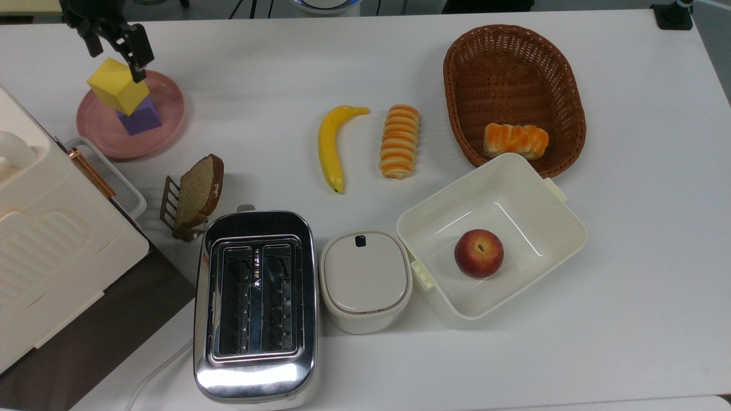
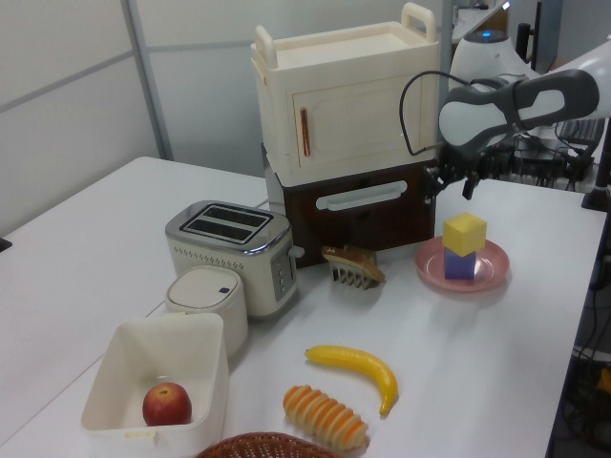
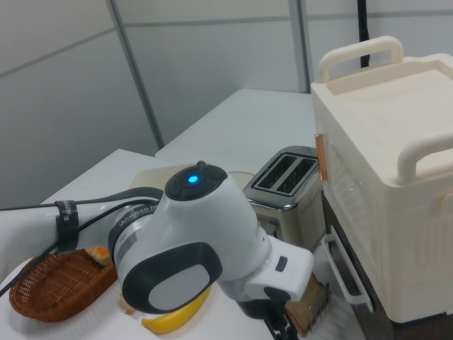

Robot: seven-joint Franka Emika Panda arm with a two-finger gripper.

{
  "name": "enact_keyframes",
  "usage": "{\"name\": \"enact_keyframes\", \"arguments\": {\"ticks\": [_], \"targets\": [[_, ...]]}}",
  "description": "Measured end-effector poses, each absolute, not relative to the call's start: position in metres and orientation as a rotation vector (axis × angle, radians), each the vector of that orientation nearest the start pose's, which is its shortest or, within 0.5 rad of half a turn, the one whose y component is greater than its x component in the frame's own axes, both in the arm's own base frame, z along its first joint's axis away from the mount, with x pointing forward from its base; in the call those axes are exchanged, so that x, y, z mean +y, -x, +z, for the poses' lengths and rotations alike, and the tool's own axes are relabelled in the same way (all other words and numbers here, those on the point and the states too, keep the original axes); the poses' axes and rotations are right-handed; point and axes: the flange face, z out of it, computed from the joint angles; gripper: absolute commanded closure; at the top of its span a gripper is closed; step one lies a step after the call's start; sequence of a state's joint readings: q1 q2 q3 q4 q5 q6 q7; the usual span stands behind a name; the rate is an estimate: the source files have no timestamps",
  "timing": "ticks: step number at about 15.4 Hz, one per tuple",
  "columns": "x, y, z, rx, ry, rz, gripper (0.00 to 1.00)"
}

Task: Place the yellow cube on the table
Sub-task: 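Move the gripper over the yellow cube on the pink plate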

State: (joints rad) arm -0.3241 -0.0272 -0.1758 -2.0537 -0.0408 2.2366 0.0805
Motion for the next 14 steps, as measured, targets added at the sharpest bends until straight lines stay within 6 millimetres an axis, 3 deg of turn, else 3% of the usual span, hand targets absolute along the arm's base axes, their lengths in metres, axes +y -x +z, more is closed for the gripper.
{"name": "enact_keyframes", "arguments": {"ticks": [7, 14], "targets": [[-0.271, -0.488, 0.456, 0.887, 3.071, -0.276, 0.00], [-0.299, -0.471, 0.453, 0.975, 3.050, -0.263, 0.00]]}}
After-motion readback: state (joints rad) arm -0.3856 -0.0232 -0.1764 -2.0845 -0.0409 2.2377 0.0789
